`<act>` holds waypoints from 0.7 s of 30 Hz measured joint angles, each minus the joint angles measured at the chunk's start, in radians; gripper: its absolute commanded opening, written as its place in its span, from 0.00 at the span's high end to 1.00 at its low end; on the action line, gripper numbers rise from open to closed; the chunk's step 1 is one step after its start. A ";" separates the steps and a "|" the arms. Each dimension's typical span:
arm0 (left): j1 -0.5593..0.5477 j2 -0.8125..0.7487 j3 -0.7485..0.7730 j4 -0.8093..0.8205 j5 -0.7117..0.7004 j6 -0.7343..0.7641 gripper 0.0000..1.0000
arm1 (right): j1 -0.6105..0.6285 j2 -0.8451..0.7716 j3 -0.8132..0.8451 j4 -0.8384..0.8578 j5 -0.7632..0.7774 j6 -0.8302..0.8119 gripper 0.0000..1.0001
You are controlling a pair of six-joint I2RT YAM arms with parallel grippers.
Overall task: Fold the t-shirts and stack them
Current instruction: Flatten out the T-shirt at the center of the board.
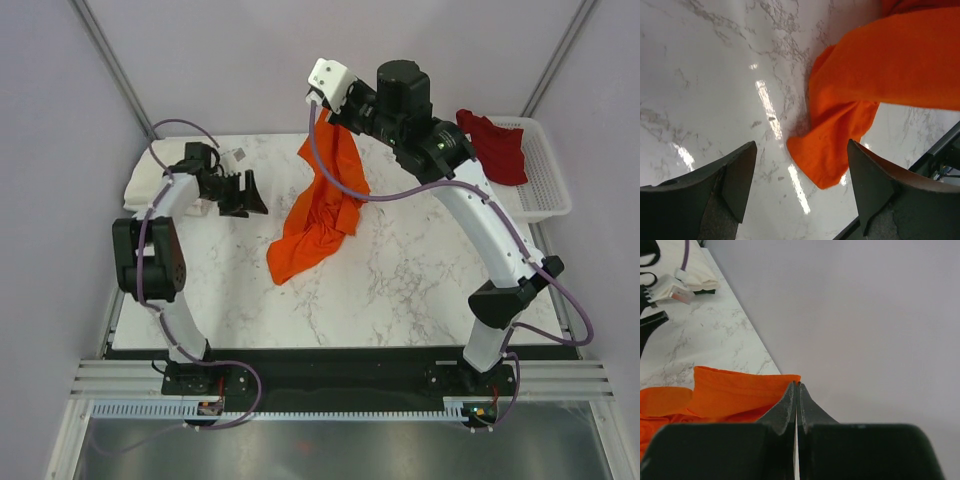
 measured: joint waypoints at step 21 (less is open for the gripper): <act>-0.185 0.231 0.049 -0.100 -0.059 0.070 0.49 | 0.000 -0.007 -0.045 -0.010 0.059 -0.035 1.00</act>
